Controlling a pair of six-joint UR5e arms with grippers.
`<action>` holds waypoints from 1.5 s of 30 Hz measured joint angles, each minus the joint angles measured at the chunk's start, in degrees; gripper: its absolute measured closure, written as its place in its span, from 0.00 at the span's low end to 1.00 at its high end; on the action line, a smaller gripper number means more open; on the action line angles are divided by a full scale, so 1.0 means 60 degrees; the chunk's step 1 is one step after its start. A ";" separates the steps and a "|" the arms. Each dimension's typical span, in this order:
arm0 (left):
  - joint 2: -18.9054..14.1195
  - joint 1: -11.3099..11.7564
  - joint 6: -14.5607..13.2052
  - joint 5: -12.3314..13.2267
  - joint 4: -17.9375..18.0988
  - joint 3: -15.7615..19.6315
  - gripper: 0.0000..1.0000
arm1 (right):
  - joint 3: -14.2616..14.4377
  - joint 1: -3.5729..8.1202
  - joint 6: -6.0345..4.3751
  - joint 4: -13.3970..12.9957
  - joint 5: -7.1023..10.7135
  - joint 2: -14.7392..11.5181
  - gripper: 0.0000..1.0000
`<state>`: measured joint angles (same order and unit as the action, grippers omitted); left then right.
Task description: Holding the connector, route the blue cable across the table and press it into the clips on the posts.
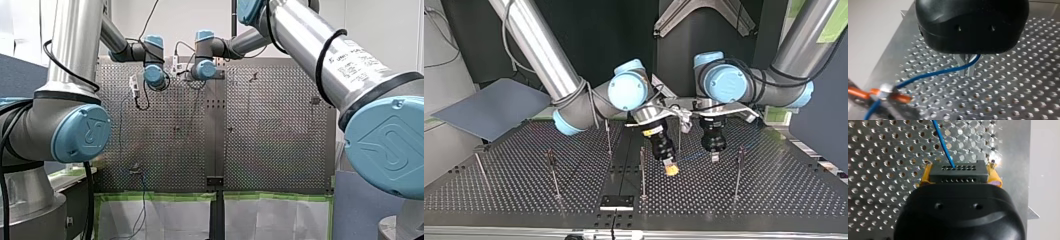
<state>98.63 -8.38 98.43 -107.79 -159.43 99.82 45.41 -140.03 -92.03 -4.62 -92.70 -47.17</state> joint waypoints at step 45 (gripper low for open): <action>0.0341 -0.0268 -0.0024 0.0145 0.1771 0.3040 1.00 | 0.2811 -0.0009 0.0233 0.0263 -0.0124 0.0011 1.00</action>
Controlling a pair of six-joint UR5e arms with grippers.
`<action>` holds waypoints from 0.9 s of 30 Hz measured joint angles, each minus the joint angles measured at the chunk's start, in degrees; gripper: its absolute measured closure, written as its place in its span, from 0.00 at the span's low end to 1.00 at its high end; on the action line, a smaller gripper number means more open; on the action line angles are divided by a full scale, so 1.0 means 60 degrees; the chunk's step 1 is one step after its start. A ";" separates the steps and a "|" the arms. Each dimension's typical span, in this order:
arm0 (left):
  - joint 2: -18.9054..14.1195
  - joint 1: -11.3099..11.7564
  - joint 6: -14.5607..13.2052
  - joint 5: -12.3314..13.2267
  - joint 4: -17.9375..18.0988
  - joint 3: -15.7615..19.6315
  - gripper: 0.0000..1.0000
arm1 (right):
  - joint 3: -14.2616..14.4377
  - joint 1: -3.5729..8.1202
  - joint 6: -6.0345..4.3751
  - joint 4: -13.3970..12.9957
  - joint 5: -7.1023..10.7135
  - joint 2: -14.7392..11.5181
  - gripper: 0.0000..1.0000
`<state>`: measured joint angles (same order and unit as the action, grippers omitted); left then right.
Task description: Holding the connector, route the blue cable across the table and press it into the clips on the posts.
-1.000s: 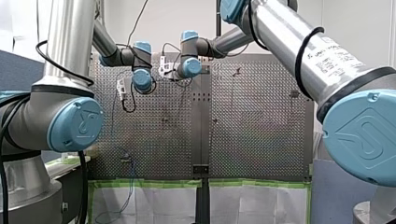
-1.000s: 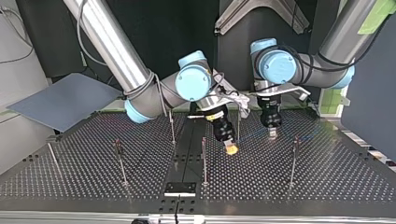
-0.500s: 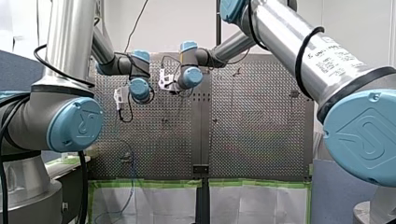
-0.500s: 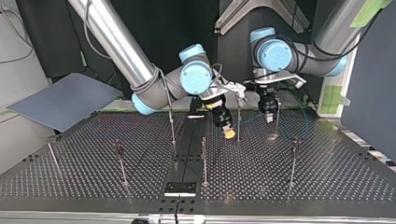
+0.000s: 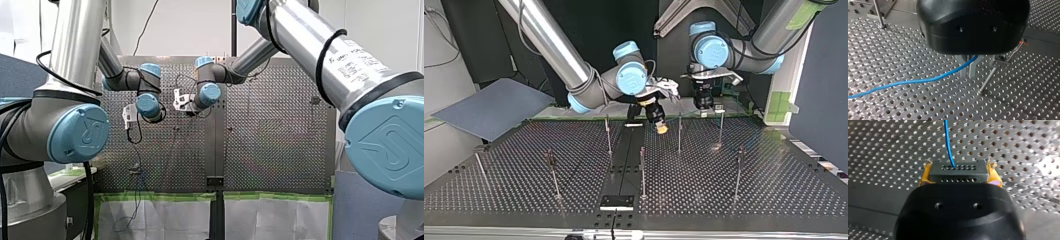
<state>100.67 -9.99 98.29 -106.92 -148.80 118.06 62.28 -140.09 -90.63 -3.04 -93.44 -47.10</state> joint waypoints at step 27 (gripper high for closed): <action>0.1403 0.0180 0.0033 0.0748 0.1083 -0.0087 1.00 | 0.0858 0.0333 -0.0256 -0.0979 0.0205 0.0492 1.00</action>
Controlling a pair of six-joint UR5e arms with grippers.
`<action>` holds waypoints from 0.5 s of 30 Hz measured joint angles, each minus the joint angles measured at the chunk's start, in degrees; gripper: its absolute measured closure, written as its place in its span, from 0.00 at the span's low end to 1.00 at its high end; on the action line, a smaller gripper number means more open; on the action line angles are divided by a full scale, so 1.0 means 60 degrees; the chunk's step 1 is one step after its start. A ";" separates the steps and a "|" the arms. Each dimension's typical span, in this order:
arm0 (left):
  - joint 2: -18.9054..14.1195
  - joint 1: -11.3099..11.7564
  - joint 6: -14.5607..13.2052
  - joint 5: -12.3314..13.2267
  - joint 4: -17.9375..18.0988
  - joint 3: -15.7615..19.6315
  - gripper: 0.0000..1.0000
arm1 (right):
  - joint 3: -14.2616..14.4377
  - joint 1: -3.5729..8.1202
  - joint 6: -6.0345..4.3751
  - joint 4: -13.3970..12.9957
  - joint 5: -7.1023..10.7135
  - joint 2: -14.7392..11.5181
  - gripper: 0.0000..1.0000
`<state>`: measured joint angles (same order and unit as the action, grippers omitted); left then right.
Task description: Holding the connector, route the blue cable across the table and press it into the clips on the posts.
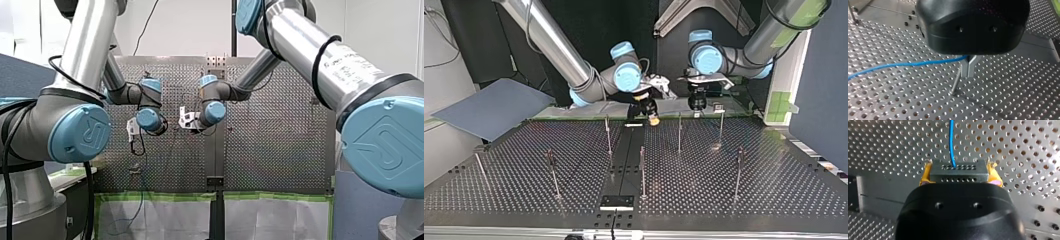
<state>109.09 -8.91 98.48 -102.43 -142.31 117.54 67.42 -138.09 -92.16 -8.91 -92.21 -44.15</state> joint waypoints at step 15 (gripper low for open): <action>0.0510 0.0034 0.0052 0.0042 0.0346 -0.0097 1.00 | -0.0191 0.0184 0.0011 -0.0072 0.0188 0.0019 1.00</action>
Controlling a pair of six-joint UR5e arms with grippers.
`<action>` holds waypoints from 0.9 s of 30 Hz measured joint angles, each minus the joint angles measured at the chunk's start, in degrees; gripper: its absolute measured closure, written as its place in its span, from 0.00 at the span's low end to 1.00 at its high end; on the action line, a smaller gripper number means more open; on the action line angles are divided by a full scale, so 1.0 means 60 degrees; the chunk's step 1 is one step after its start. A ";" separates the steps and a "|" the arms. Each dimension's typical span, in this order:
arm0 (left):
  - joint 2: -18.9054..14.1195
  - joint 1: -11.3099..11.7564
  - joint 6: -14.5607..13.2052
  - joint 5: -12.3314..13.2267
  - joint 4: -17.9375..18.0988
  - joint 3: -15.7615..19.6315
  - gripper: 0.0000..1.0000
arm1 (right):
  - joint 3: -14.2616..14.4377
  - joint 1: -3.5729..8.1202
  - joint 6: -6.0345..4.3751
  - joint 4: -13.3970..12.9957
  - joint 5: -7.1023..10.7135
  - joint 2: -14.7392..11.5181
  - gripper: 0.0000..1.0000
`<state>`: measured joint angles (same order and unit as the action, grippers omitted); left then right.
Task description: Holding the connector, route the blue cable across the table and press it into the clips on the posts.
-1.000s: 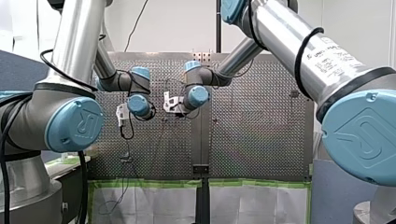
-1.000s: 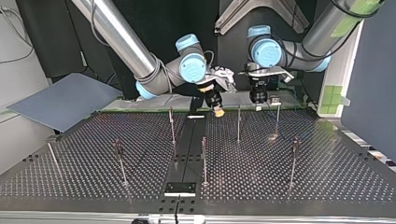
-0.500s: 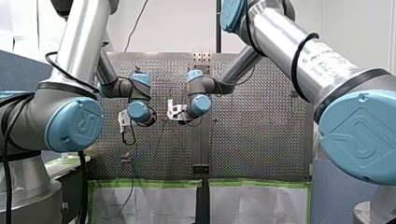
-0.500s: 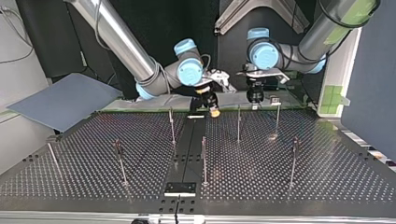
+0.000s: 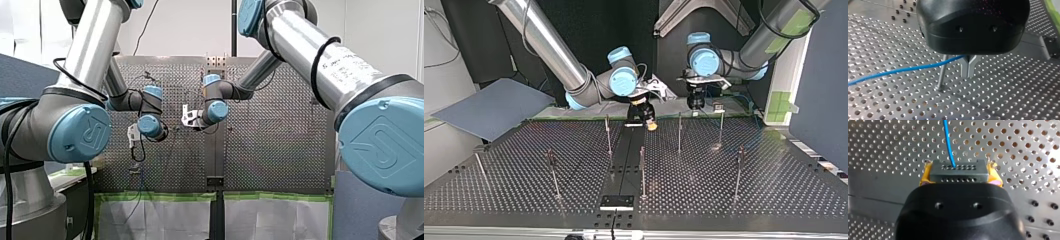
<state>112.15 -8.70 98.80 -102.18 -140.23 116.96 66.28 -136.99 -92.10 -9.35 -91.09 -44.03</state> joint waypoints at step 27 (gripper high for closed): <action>0.0707 0.0485 0.0263 0.0857 0.0473 -0.1009 1.00 | -0.0007 0.0196 -0.0117 -0.0071 0.0180 0.0005 1.00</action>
<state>116.40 -5.79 100.37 -97.04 -137.39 110.91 66.24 -135.81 -92.80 -9.78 -90.01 -44.00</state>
